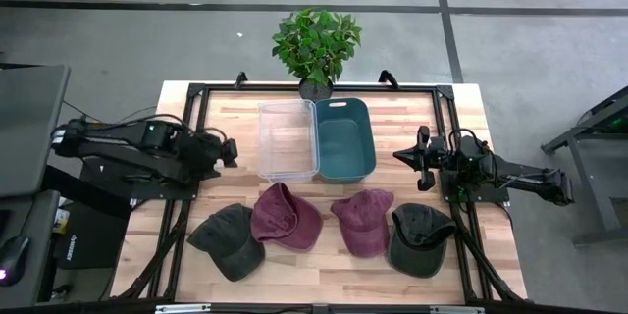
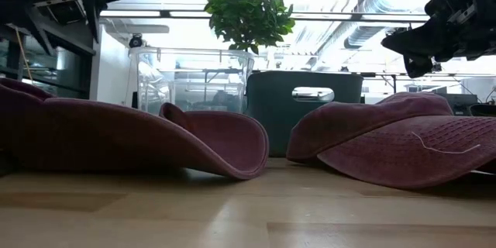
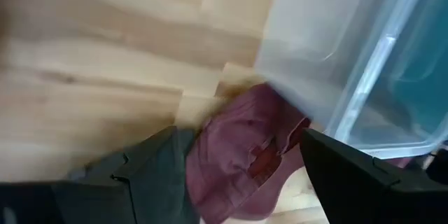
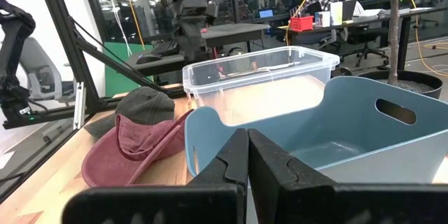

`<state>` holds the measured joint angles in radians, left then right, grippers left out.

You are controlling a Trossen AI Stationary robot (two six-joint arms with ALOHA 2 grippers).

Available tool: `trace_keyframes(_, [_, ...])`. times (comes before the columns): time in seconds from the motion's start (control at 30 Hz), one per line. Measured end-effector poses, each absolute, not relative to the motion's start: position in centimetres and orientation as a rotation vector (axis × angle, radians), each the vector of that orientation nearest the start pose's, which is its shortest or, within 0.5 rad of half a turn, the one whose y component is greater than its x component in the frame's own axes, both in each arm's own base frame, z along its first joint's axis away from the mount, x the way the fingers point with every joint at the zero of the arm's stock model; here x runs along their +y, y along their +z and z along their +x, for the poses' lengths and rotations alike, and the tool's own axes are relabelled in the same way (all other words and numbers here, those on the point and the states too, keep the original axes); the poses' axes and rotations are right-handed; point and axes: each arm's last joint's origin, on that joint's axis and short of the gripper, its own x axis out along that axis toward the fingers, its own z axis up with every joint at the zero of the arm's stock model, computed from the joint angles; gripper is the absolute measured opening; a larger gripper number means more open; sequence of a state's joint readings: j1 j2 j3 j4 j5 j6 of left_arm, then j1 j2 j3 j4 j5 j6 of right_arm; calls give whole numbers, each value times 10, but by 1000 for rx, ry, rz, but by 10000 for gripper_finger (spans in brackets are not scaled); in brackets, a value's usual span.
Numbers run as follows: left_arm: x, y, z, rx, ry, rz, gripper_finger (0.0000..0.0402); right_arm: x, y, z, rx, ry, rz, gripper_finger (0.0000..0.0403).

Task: Pick & Place hat
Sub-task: Put the left black cap into the transparent bin

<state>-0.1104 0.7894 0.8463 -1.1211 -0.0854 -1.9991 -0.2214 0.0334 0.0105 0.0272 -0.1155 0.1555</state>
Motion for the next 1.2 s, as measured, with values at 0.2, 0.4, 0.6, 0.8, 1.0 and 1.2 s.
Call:
trace_keyframes(0.2, [-39, 270, 136, 752, 1086, -1735, 284, -19, 167, 97, -12, -106, 155, 0])
trace_keyframes(0.4, [-72, 261, 148, 828, 1074, -1783, 284, -18, 167, 97, -12, -106, 155, 0])
trace_keyframes(0.6, [-98, 250, 143, 914, 1127, -1707, 284, -19, 167, 97, -13, -106, 155, 0])
trace_keyframes(0.8, [-106, 247, 124, 1036, 1224, -1610, 284, -19, 168, 97, -19, -105, 153, 0])
trace_keyframes(1.0, [-116, 246, 111, 1072, 1258, -1592, 284, -18, 168, 97, -25, -103, 152, 0])
trace_keyframes(1.2, [-121, 245, 105, 1089, 1204, -1519, 284, -18, 168, 97, -27, -102, 152, 0])
